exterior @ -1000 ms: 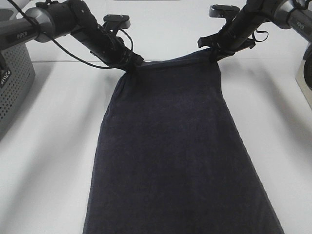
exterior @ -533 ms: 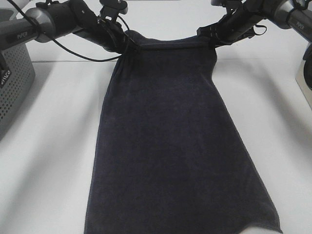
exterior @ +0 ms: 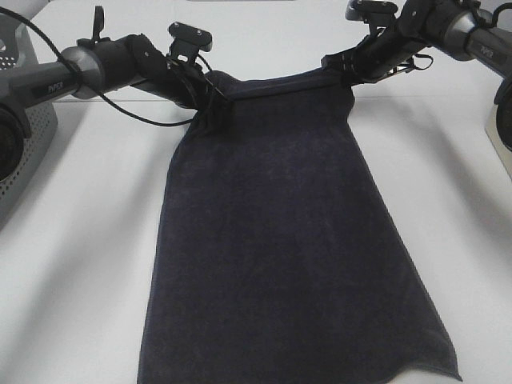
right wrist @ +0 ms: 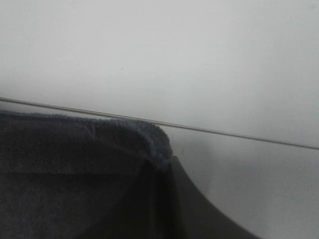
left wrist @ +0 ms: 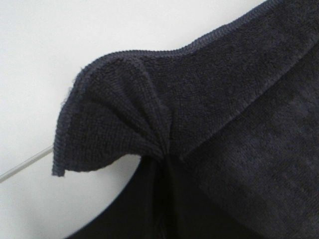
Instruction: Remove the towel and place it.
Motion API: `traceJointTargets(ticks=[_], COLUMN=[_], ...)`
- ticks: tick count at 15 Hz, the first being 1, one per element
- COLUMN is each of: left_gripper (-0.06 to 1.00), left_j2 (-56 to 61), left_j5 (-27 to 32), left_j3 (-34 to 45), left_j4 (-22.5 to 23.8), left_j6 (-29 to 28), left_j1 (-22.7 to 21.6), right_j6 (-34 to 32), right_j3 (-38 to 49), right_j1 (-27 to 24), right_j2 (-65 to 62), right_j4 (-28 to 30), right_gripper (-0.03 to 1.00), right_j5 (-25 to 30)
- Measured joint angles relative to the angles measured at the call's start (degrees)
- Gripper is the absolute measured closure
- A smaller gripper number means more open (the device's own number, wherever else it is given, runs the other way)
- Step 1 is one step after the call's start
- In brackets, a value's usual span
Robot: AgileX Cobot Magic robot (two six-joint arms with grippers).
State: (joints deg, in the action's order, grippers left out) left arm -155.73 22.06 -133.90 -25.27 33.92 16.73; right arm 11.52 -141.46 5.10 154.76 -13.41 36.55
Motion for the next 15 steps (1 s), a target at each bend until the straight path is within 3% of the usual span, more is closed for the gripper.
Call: traceJointTargets(ticks=[3,7,11,13,15], left_gripper=[0.92,0.91,0.74,0.49,0.35], left_j2=[-0.7,-0.8,-0.9,-1.3,-1.5], left_j5=[-2.7,-5.3,-6.5,-7.2,-7.2], left_j3=[0.0,0.0,0.0,0.0,0.0], left_j4=[0.0,0.1,0.1,0.1,0.2], left_j6=[0.0,0.0,0.0,0.0,0.0], left_j1=[0.0,0.0,0.0,-0.2,-1.2], right_j6=[0.2,4.6,7.3,8.2,7.9], right_j3=[2.4,2.6,2.6,2.6,2.6], right_j1=[0.1,0.1,0.2,0.2,-0.1], right_j2=[0.0,0.0,0.0,0.6,2.5], right_j4=[-1.7,-10.0,-11.9,-11.5,-8.9], right_gripper=[0.95,0.94,0.87,0.67,0.35], right_j5=[-3.4,-7.0,-7.4,-7.7,-6.2])
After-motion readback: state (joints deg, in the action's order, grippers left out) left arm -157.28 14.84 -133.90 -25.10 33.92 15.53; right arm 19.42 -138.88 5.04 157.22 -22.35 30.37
